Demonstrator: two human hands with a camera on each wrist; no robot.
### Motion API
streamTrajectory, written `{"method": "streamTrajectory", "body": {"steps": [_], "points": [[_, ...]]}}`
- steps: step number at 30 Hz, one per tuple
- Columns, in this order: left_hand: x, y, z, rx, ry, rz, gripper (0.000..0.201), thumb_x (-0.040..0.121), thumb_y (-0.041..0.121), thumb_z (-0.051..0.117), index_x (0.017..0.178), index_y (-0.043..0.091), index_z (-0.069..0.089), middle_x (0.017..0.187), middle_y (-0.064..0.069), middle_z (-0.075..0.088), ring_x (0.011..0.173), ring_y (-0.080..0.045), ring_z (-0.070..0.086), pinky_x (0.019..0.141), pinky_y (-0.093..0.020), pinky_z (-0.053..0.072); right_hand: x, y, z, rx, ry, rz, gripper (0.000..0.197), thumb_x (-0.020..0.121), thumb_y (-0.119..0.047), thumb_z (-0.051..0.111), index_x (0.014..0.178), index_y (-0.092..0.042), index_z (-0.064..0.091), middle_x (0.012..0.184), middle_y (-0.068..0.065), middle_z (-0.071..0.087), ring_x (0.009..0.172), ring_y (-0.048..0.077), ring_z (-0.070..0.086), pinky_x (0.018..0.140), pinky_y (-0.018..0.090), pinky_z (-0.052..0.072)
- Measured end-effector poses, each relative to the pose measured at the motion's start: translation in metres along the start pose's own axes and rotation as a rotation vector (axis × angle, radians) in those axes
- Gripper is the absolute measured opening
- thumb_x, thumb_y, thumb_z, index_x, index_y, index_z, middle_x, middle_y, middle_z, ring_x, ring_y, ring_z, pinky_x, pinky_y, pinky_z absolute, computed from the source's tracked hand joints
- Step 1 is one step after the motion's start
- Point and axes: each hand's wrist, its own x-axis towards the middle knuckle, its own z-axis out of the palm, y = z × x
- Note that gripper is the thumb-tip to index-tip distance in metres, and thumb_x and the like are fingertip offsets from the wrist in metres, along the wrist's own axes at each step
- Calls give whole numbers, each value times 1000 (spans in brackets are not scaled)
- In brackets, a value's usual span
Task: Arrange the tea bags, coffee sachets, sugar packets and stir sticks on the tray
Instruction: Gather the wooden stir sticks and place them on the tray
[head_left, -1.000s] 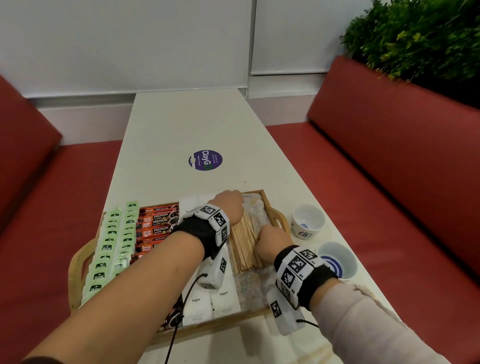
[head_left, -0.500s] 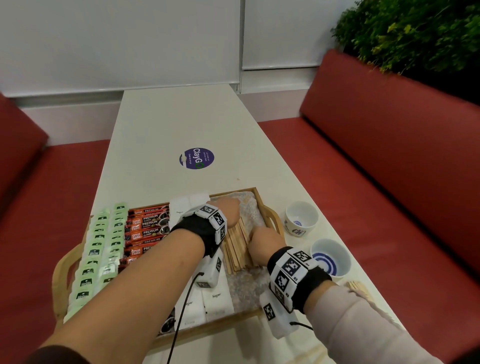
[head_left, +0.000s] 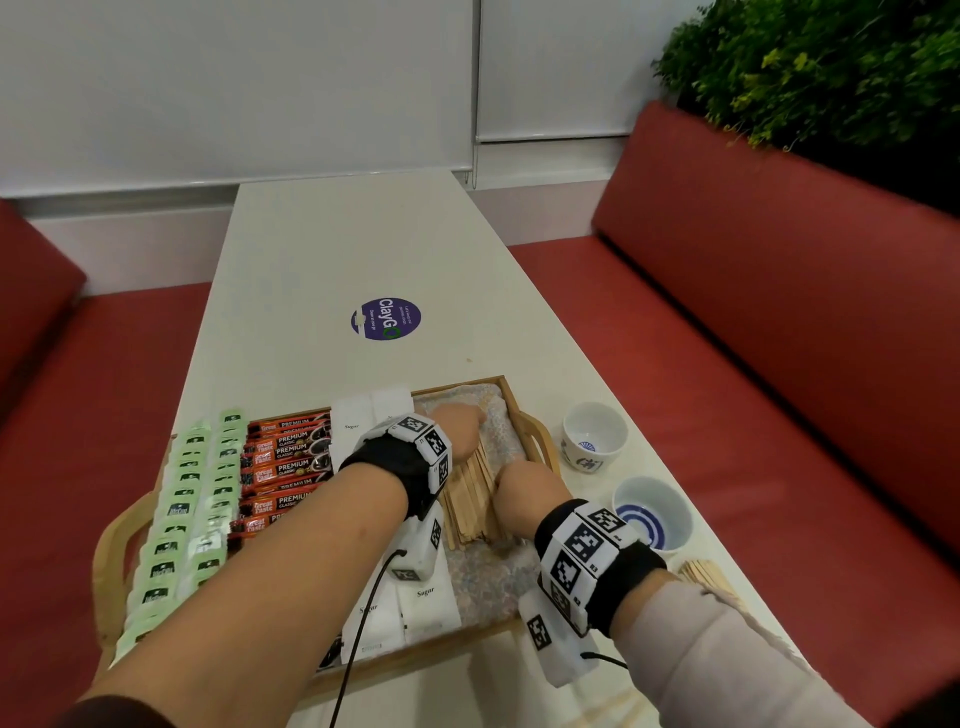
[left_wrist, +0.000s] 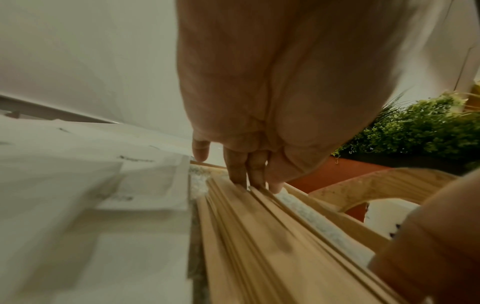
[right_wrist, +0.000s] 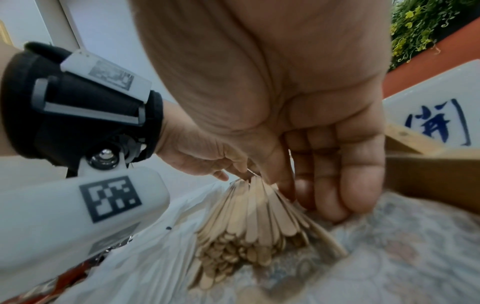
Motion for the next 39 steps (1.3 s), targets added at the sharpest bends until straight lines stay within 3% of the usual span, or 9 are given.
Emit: {"method": "streamTrajectory", "body": {"steps": [2,4,6,10,15,24,29,33,39], "points": [[0,0,1,-2,21,-16,51,98,-1,32,148,12,29,148,-12,38,132,-26,41,100,-31,35,-1,-1,-1,-10,-33,-13,18,89,-5,50,99,0,64,102,13,65,87,26,57,72,28,43],[1,-1,3,1,34,-33,51,98,2,34,147,13,31,146,-10,40,132,-26,42,103,-35,34,-3,-1,-1,-33,-54,-5,5,85,-7,56,84,-6,61,80,5,58,80,23,53,67,27,43],[4,-3,5,7,43,-52,49,97,3,35,145,15,35,143,-8,44,129,-26,44,104,-40,33,-6,0,-2,-48,-60,6,11,78,-12,68,80,-10,58,69,1,51,77,21,55,59,26,42],[6,-6,6,19,40,-68,41,96,5,34,135,13,45,135,-7,51,124,-26,47,108,-45,31,-11,5,-3,-86,-91,-20,27,73,-16,79,93,-9,62,90,5,63,86,21,59,68,26,44],[8,-8,9,35,27,-36,42,99,7,34,140,8,41,140,-11,48,126,-26,48,101,-36,37,-9,9,3,-93,-49,-48,39,84,-8,67,120,-4,53,120,13,59,110,28,58,80,29,45],[10,-9,7,35,4,9,45,97,0,34,142,3,37,141,-16,46,127,-28,47,101,-31,38,-6,3,9,-106,0,-53,28,90,-4,50,118,-3,51,120,15,57,109,30,58,85,32,47],[12,-10,7,-2,-13,8,44,97,1,35,141,4,38,140,-16,47,126,-28,48,101,-31,39,-7,0,6,-45,-64,-22,43,80,-12,71,119,-6,51,118,11,59,108,26,58,78,28,45],[13,-14,8,-73,-11,4,52,97,1,35,148,8,27,146,-15,40,131,-28,42,103,-31,34,-7,-1,3,-4,-131,0,65,65,-17,86,119,-10,50,116,7,60,106,24,59,88,32,51],[12,-15,9,-98,-1,28,55,96,-2,34,149,11,26,150,-13,35,135,-27,38,106,-30,31,-6,-6,6,-38,-97,10,76,63,-28,87,124,-9,47,120,7,58,109,24,58,93,35,51]]}}
